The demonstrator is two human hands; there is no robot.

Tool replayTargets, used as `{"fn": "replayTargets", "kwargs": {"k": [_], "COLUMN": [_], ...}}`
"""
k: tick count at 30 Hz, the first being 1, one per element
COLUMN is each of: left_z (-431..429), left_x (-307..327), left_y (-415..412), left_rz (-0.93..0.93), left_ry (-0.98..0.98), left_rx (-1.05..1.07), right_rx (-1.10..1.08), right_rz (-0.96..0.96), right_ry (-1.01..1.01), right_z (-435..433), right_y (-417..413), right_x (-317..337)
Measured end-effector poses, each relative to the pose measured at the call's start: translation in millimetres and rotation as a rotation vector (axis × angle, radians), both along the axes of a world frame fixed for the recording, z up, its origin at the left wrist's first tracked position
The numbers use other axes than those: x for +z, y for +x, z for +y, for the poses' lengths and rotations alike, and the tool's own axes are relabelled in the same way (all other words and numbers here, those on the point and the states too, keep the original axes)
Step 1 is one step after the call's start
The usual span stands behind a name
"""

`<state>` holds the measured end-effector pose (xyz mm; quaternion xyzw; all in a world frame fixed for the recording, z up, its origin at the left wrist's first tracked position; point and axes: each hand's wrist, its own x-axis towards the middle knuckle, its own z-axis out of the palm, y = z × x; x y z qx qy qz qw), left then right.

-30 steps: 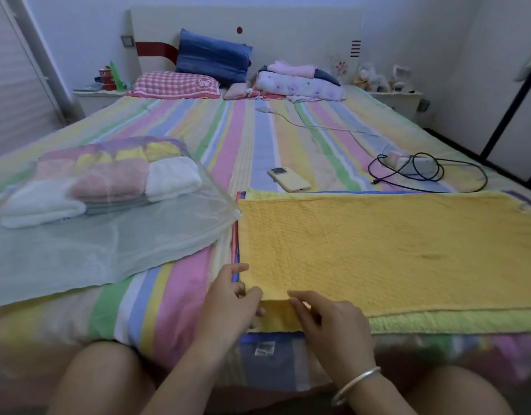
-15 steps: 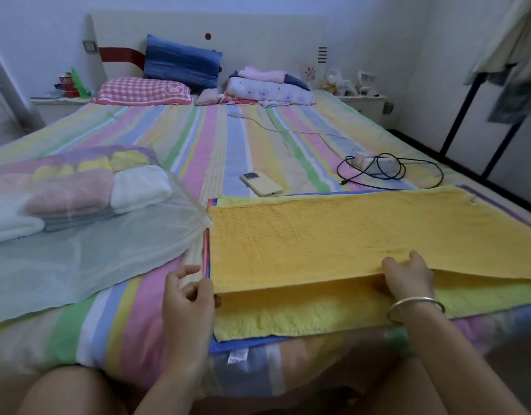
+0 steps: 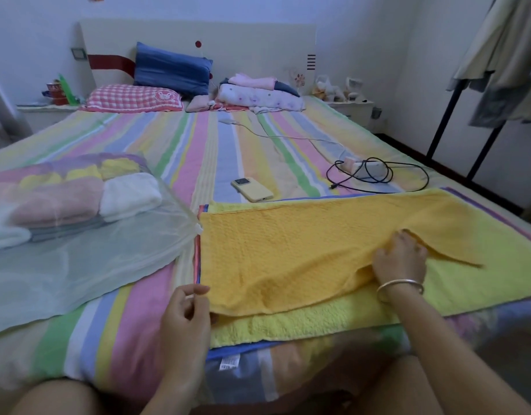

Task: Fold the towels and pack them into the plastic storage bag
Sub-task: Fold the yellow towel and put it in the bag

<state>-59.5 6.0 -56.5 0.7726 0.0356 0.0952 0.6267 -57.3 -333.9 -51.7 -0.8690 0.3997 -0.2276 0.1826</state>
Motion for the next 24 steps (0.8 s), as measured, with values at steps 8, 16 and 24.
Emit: {"fn": "replayTargets", "kwargs": {"k": [8, 16, 24], "left_z": [-6, -4, 3], "left_x": [-3, -5, -4], "left_y": [5, 4, -4], "left_rz": [0.054, 0.062, 0.071], "left_ry": [0.033, 0.033, 0.076], "left_rx": [-0.037, -0.047, -0.087], "right_rx": [1.075, 0.564, 0.210], "right_rz": [0.048, 0.146, -0.076], "right_ry": [-0.145, -0.043, 0.503], "right_z": [126, 125, 114], "right_y": [-31, -9, 39], "right_x": [4, 18, 16]}}
